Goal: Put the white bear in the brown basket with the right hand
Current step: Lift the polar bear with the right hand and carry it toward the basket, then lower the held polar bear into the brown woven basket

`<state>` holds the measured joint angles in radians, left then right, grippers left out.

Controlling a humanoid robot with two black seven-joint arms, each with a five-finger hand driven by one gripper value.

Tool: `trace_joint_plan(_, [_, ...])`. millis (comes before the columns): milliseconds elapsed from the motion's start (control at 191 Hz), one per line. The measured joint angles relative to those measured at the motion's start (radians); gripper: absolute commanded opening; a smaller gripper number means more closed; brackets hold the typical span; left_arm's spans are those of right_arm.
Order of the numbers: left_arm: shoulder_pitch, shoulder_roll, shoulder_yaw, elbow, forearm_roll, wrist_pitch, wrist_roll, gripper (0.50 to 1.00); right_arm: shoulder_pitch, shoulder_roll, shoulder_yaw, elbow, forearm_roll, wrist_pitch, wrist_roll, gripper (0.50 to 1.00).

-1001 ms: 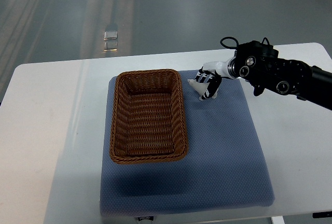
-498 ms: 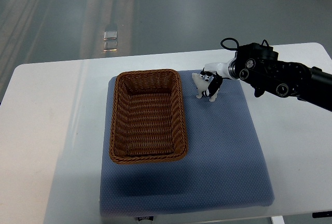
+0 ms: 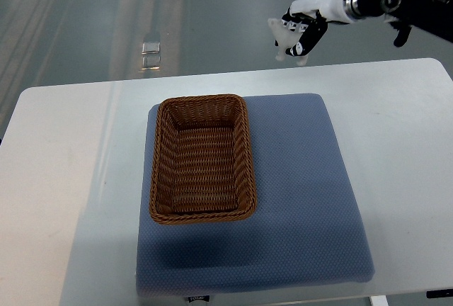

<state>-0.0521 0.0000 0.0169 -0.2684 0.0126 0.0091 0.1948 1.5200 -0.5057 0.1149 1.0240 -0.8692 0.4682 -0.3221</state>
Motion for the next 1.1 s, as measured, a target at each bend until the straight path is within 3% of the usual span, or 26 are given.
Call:
trace_joint_plan(168, [0.0,0.0,0.001,-0.005,0.001,0.0,0.0,1.0,0.081,-0.058,-0.007,0.074,0.013,0.035,-0.002,0.5])
trace_joint_plan(309, [0.0,0.0,0.001,-0.005,0.001,0.0,0.0,1.0,0.091,-0.044,-0.009,0.096,0.014,0.02,-0.003,0.5])
trace_joint_plan(577, [-0.001,0.0,0.0,0.001,0.001,0.0,0.0,1.0,0.027,0.205,-0.053,0.077,0.022,-0.204,0.024,0.507])
trace_joint_plan(818, [-0.001,0.0,-0.002,0.002,0.0,0.0,0.0,1.0,-0.051,0.452,-0.135,-0.031,0.007,-0.29,0.03,0.509])
trace_joint_plan(1101, [0.0,0.0,-0.002,0.002,0.0,0.0,0.0,1.0,-0.173,0.505,-0.138,-0.094,-0.003,-0.357,0.035,0.525])
